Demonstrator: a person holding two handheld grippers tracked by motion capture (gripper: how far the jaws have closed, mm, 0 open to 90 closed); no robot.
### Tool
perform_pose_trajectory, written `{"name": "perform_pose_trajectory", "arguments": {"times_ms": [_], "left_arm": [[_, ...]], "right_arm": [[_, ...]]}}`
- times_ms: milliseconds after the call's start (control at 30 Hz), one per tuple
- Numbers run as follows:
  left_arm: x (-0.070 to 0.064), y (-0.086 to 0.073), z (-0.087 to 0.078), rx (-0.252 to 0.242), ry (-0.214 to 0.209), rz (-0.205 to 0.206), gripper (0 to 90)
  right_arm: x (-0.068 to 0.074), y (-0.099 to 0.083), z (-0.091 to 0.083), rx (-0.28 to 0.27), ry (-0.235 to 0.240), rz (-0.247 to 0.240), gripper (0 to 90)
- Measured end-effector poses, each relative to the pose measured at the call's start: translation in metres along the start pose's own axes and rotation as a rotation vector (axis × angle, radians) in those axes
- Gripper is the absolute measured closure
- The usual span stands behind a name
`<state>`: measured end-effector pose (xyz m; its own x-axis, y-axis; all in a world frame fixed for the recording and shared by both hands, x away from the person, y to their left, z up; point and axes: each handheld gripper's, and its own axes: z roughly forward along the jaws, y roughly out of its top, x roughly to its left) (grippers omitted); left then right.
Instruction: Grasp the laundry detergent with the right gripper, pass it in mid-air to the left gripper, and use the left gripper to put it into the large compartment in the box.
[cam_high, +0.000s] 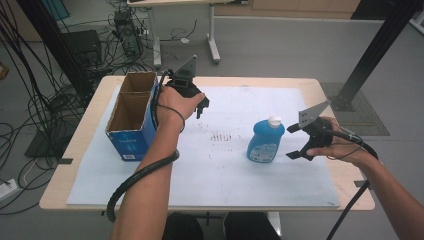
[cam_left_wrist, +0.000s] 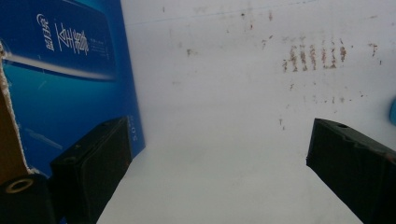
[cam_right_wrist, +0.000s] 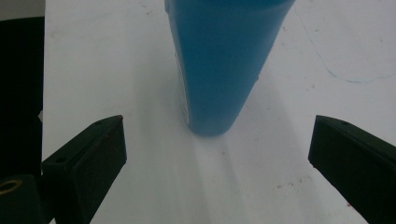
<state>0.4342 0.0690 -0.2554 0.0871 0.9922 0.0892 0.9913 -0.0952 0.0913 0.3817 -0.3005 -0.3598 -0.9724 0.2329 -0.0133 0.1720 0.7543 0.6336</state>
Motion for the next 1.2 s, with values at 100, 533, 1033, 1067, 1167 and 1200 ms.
{"name": "perform_pose_trajectory", "arguments": {"times_ms": [100, 533, 1033, 1067, 1167, 1200], "left_arm": [[0.0, 0.0, 0.001, 0.001, -0.001, 0.003, 7.2], [0.0, 0.001, 0.004, 0.004, 0.0, 0.006, 7.3], [-0.003, 0.002, 0.006, 0.005, -0.001, 0.008, 7.3], [-0.003, 0.002, 0.007, 0.006, -0.003, 0.011, 7.2], [-0.004, 0.002, 0.008, 0.01, -0.004, 0.012, 7.2], [-0.004, 0.002, 0.009, 0.011, -0.003, 0.014, 7.3]], "right_arm": [[0.004, -0.004, 0.01, -0.043, -0.003, 0.02, 3.9], [0.009, -0.005, 0.034, -0.158, -0.038, 0.018, 3.4], [0.009, -0.002, 0.047, -0.265, -0.075, 0.042, 2.2], [0.009, -0.002, 0.047, -0.275, -0.075, 0.042, 2.1], [0.009, -0.003, 0.049, -0.29, -0.075, 0.046, 2.2], [0.009, -0.003, 0.05, -0.292, -0.076, 0.046, 2.2]]}}
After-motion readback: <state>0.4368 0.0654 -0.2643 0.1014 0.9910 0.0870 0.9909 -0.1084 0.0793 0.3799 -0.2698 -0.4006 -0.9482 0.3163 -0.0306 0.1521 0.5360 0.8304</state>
